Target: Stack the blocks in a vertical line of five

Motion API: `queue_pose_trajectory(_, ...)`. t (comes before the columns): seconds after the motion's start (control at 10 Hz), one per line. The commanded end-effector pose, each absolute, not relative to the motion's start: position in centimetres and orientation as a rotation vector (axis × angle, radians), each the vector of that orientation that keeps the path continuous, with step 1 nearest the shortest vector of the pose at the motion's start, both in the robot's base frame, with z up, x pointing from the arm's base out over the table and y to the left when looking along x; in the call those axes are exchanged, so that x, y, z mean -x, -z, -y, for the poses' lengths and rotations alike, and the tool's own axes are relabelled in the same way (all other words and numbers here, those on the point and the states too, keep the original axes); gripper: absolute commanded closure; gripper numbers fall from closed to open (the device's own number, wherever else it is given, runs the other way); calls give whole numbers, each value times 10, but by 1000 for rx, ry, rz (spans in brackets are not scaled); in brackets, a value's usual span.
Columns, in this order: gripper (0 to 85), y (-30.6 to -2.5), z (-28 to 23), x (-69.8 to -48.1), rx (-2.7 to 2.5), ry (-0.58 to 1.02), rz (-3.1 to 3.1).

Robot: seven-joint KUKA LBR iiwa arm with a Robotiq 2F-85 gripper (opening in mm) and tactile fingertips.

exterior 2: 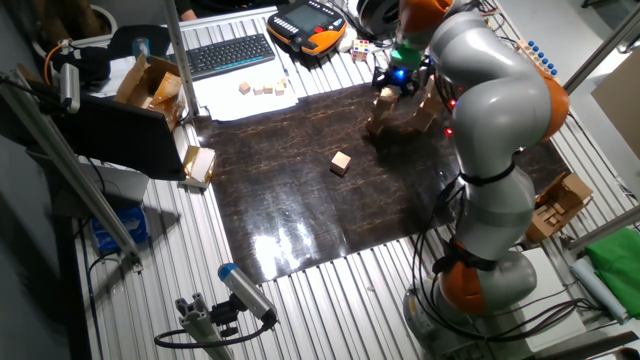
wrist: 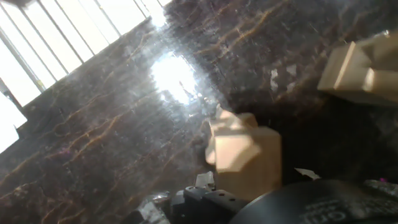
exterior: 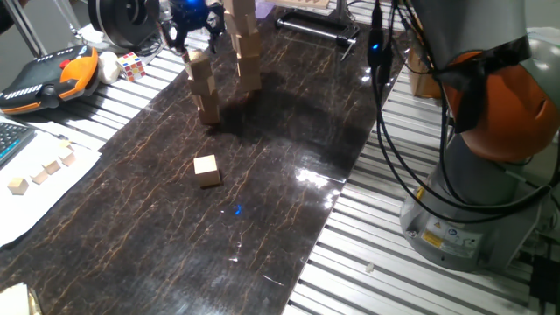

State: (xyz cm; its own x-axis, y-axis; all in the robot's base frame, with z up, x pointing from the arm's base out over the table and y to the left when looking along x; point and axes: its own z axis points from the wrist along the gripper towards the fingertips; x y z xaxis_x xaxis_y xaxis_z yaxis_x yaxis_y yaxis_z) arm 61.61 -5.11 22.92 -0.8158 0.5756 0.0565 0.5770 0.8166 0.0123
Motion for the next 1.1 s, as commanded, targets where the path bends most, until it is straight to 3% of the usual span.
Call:
queue_pose_trajectory(0.0, 240, -232, 50, -610, 941, 44, 2939)
queue_pose_trajectory(0.6, 667, -218, 20, -573, 1015, 30, 2901)
queue_pose_trajectory(0.8, 843, -208, 10, -568, 1012, 57, 2895)
queue_pose_trajectory(1.0, 843, -199, 4, -565, 961, 59, 2913)
